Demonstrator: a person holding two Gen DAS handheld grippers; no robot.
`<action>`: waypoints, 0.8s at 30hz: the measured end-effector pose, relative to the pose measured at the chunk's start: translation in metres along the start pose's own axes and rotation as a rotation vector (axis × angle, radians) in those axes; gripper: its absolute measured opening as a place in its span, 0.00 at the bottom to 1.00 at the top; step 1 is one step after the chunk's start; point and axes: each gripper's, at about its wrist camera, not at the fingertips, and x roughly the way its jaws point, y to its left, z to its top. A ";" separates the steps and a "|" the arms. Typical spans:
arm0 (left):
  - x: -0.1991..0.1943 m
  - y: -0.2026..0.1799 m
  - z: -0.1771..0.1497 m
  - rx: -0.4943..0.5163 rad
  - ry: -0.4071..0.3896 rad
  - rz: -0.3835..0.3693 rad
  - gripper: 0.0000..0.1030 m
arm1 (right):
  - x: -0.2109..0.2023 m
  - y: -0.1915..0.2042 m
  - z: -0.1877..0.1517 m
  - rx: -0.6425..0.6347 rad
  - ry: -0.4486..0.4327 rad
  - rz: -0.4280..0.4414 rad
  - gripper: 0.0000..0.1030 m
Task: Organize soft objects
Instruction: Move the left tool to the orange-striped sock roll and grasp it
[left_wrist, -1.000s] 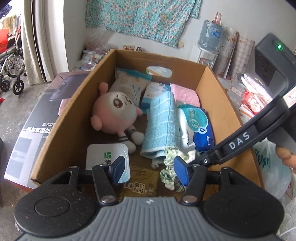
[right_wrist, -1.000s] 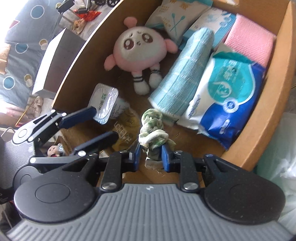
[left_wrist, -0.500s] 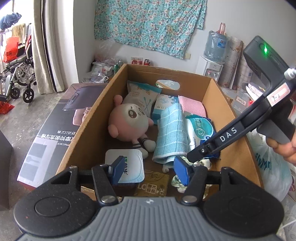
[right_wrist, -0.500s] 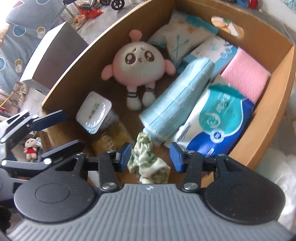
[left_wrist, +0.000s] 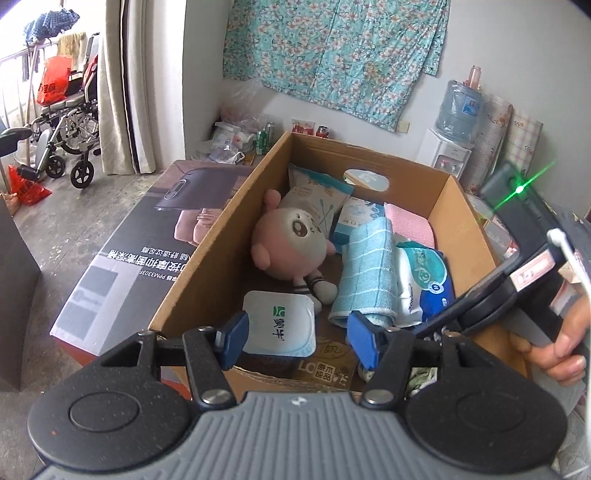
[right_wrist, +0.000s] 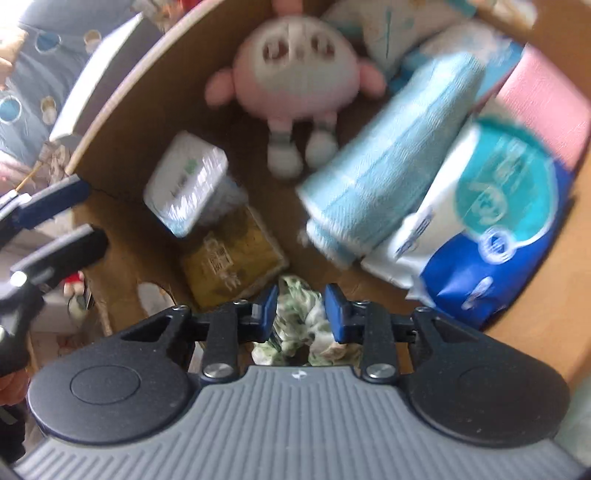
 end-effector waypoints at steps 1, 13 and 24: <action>-0.002 -0.002 0.000 0.004 -0.008 -0.004 0.61 | -0.013 0.000 -0.003 -0.004 -0.053 0.022 0.31; -0.011 -0.085 0.016 0.089 -0.072 -0.166 0.80 | -0.184 -0.083 -0.116 0.164 -0.552 0.057 0.59; 0.048 -0.206 0.069 0.090 0.087 -0.352 0.84 | -0.228 -0.231 -0.209 0.441 -0.709 -0.121 0.64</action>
